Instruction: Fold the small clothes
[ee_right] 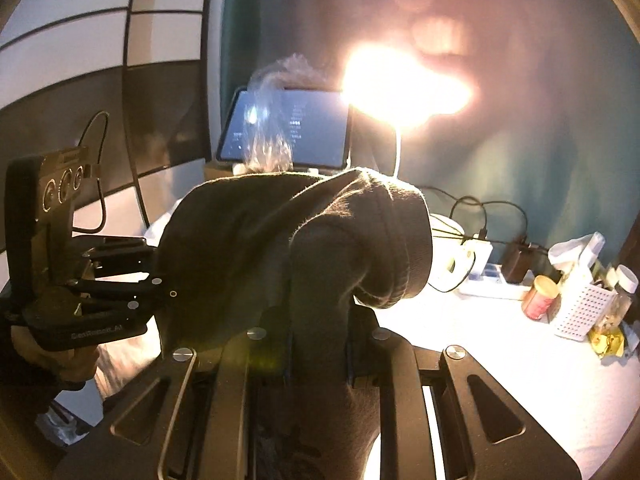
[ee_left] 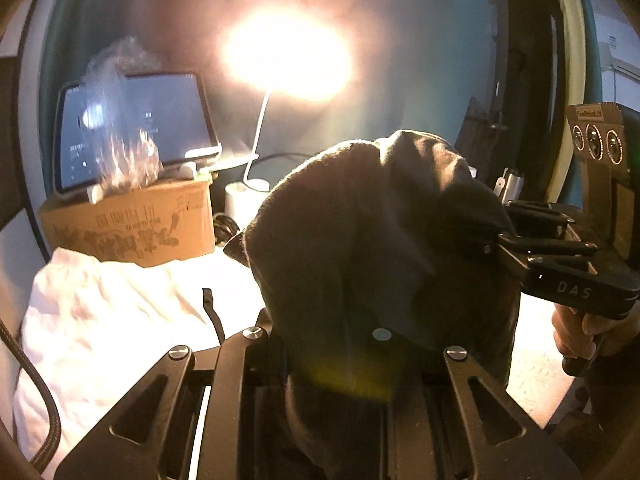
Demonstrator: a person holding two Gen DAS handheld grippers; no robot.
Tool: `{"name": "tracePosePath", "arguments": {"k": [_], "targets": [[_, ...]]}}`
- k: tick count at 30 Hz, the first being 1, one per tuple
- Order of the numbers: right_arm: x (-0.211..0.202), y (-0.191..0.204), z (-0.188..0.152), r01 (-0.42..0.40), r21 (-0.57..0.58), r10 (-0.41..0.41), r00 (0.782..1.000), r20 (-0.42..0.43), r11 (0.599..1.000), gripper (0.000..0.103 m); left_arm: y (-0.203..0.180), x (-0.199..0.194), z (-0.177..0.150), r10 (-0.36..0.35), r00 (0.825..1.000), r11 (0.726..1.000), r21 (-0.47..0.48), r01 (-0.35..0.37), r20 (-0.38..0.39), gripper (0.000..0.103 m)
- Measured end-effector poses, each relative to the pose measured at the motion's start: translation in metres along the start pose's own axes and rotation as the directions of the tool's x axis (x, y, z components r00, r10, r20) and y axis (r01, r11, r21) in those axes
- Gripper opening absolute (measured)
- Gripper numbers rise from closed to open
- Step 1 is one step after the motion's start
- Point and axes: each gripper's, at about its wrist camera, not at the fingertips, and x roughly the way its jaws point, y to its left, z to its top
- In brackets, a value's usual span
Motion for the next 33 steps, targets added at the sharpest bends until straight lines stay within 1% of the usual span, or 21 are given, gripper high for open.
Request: {"name": "tracePosePath", "arguments": {"k": [9,13,16,20,23,26,28,29,30,31,32,33], "targets": [[0.049,-0.018,-0.007,-0.005,0.039,0.009,0.996,-0.087,0.999,0.019,0.016,0.036,-0.009,-0.003,0.996,0.998,-0.058,-0.003,-0.095,0.018],[0.071,-0.028,-0.011,-0.002,0.058,0.01,0.992,-0.125,0.998,0.019,0.019,0.047,-0.011,0.004,0.991,0.999,-0.045,-0.01,-0.134,0.018],[0.088,-0.031,-0.017,0.019,0.031,-0.014,0.988,-0.156,0.999,0.02,0.019,0.06,-0.015,0.007,0.984,0.999,-0.037,-0.014,-0.177,0.018],[0.109,-0.042,-0.03,0.004,0.062,0.008,0.98,-0.197,0.998,0.02,0.028,0.079,-0.02,0.01,0.974,0.996,-0.079,-0.028,-0.227,0.018],[0.125,-0.052,-0.038,0.001,0.089,0.021,0.97,-0.241,0.996,0.02,0.034,0.093,-0.025,0.013,0.965,0.994,-0.102,-0.041,-0.261,0.019],[0.141,-0.062,-0.045,-0.021,0.127,0.057,0.955,-0.29,0.992,0.02,0.04,0.105,-0.028,0.014,0.953,0.991,-0.124,-0.054,-0.302,0.019],[0.151,-0.069,-0.051,-0.032,0.165,0.085,0.941,-0.328,0.986,0.026,0.046,0.108,-0.028,0.013,0.948,0.987,-0.148,-0.063,-0.319,0.02],[0.158,-0.073,-0.054,-0.034,0.187,0.099,0.932,-0.349,0.982,0.034,0.048,0.108,-0.027,0.009,0.947,0.985,-0.16,-0.064,-0.323,0.02],[0.164,-0.078,-0.058,-0.036,0.209,0.113,0.923,-0.368,0.977,0.039,0.051,0.108,-0.028,0.002,0.946,0.983,-0.174,-0.062,-0.325,0.02],[0.171,-0.083,-0.062,-0.042,0.238,0.134,0.914,-0.384,0.97,0.041,0.053,0.107,-0.028,-0.005,0.946,0.981,-0.185,-0.059,-0.326,0.02],[0.175,-0.089,-0.065,-0.053,0.273,0.159,0.909,-0.386,0.961,0.043,0.055,0.107,-0.028,-0.009,0.946,0.98,-0.193,-0.056,-0.324,0.02],[0.176,-0.095,-0.065,-0.071,0.31,0.187,0.913,-0.363,0.948,0.045,0.056,0.107,-0.028,-0.011,0.946,0.979,-0.197,-0.057,-0.324,0.02]]}}
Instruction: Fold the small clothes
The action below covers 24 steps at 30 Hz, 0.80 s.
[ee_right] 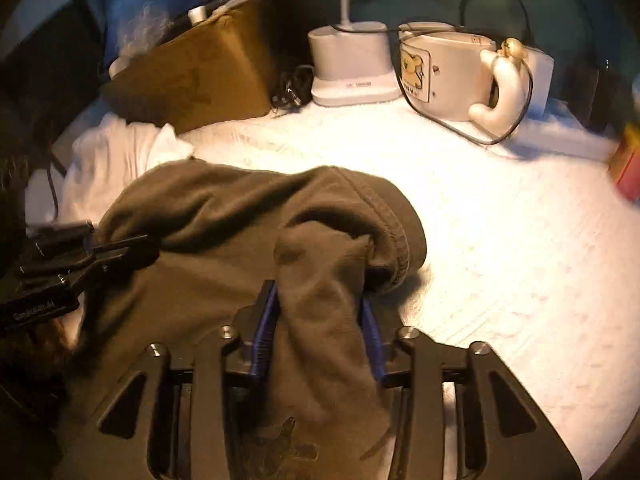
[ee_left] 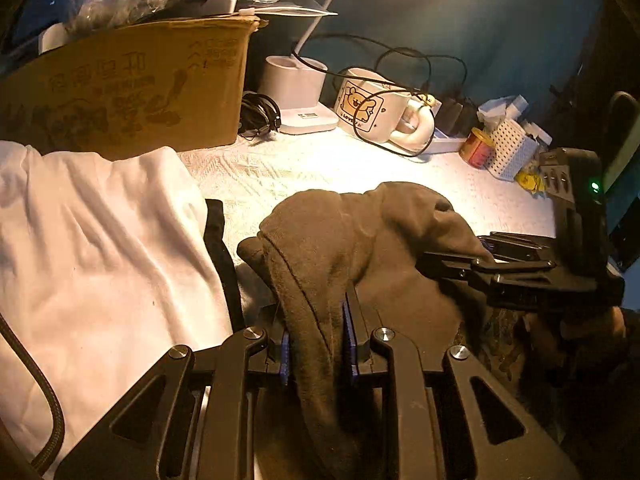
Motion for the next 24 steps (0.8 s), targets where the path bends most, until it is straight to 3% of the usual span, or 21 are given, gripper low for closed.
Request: {"name": "tracePosePath", "arguments": {"k": [6,14,24], "targets": [[0.009,-0.02,0.016,-0.072,0.068,0.071,0.997,0.011,0.995,0.046,0.007,0.003,0.013,0.032,0.999,0.999,-0.01,-0.032,0.007,0.02],[0.011,-0.039,0.033,-0.093,0.124,0.084,0.994,0.076,0.988,0.047,0.023,0.02,0.021,0.091,0.995,0.996,-0.022,-0.092,-0.037,0.022],[0.006,-0.052,0.024,0.125,0.071,-0.132,0.986,0.104,0.99,0.047,0.027,0.019,0.023,0.111,0.993,0.993,-0.041,-0.112,-0.032,0.024]]}}
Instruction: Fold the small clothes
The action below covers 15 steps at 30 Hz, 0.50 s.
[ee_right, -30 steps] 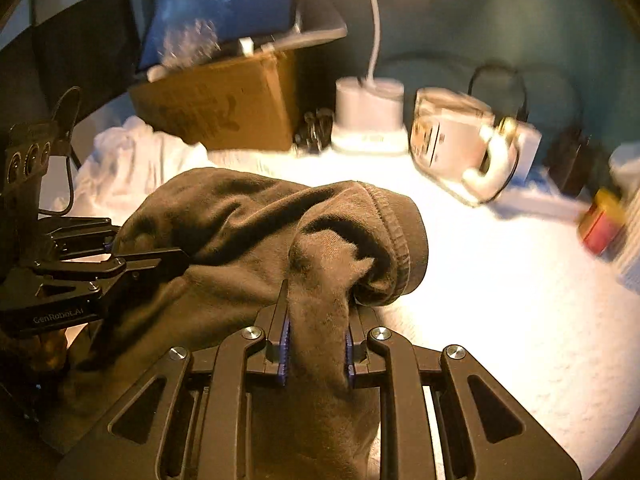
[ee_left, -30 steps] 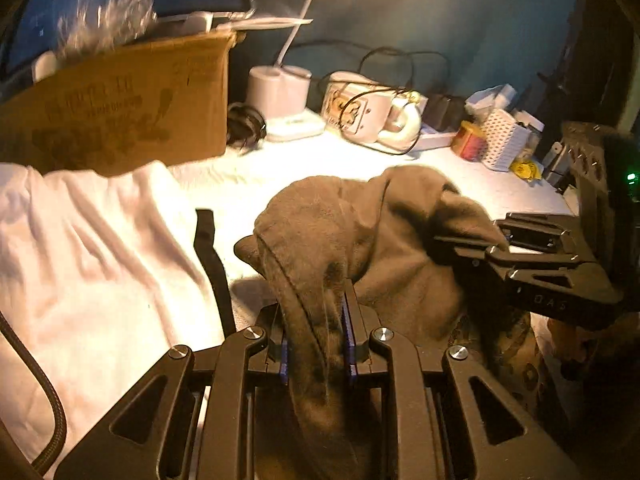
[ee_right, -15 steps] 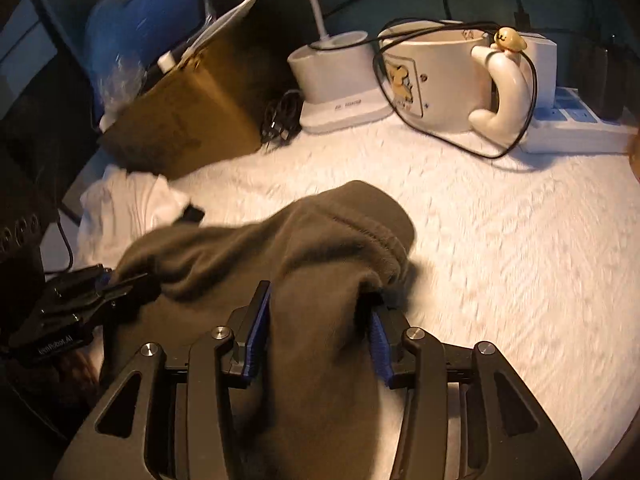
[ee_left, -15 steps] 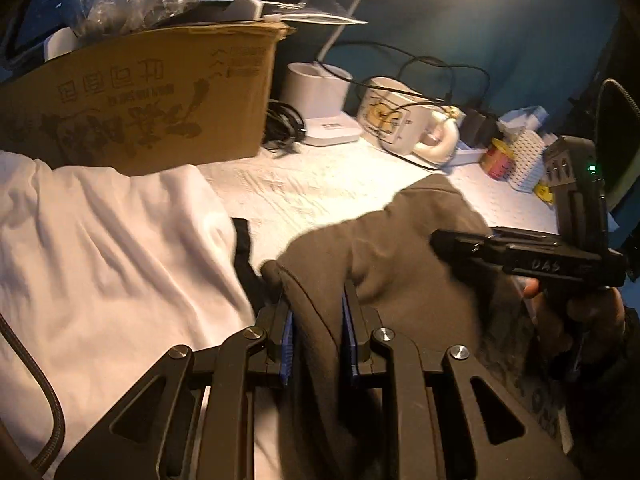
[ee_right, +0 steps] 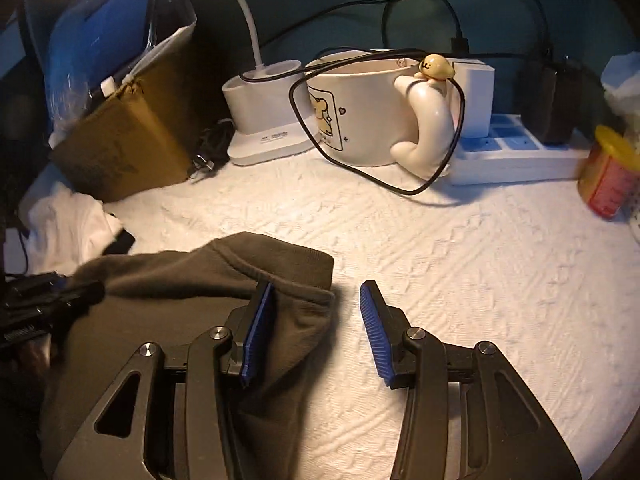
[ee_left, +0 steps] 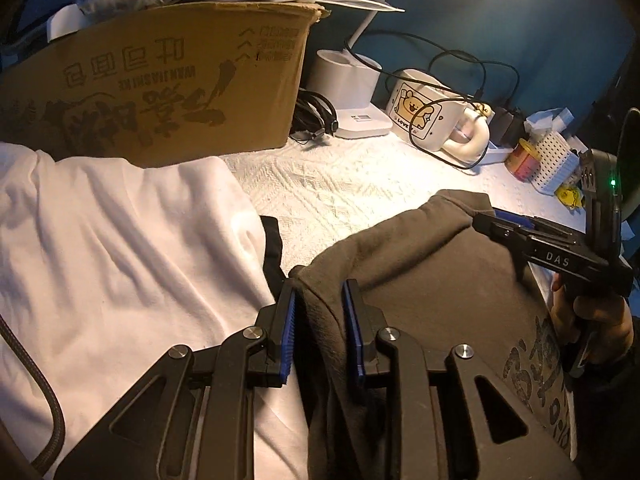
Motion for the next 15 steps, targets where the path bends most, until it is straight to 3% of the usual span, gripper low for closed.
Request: {"name": "tracePosePath", "arguments": {"k": [9,15], "targets": [[-0.014,0.005,-0.003,0.09,-0.034,-0.089,0.996,0.024,0.995,0.047,-0.001,-0.023,-0.004,0.025,0.999,1.0,-0.015,-0.025,0.035,0.024],[-0.032,0.001,-0.006,0.103,-0.007,-0.103,0.994,0.04,0.995,0.047,-0.01,-0.043,-0.015,-0.018,0.998,1.0,0.005,0.018,0.068,0.024]]}}
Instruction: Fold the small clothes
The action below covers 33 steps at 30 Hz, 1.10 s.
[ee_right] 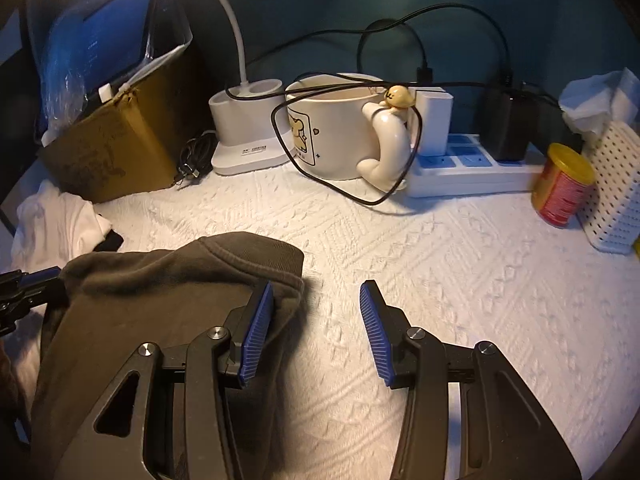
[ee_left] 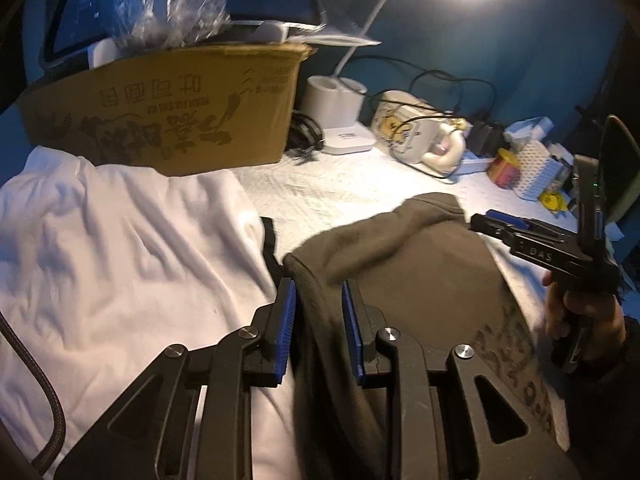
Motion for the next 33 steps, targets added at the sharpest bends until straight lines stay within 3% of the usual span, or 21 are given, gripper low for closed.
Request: {"name": "tracePosePath", "arguments": {"k": [4,15,26,28,33], "targets": [[-0.013,0.005,-0.006,-0.014,0.004,0.014,1.0,0.003,1.0,0.047,-0.017,-0.017,-0.011,-0.055,0.998,0.998,0.038,0.054,0.038,0.024],[-0.048,0.024,-0.033,-0.02,-0.016,0.021,1.0,0.016,1.0,0.047,-0.04,-0.022,-0.052,-0.08,0.996,0.994,0.071,0.083,-0.044,0.024],[-0.077,0.041,-0.078,-0.022,-0.056,0.021,1.0,-0.018,0.998,0.047,-0.042,-0.027,-0.084,-0.017,0.997,0.997,0.079,0.023,-0.076,0.026],[-0.08,0.043,-0.086,-0.023,-0.057,0.022,1.0,-0.022,0.998,0.047,-0.038,-0.027,-0.087,-0.01,0.997,0.998,0.062,0.014,-0.071,0.031],[-0.086,0.047,-0.108,-0.03,-0.063,0.027,0.998,-0.05,0.998,0.047,-0.039,-0.031,-0.093,0.021,0.999,0.997,0.079,-0.017,-0.049,0.031]]}}
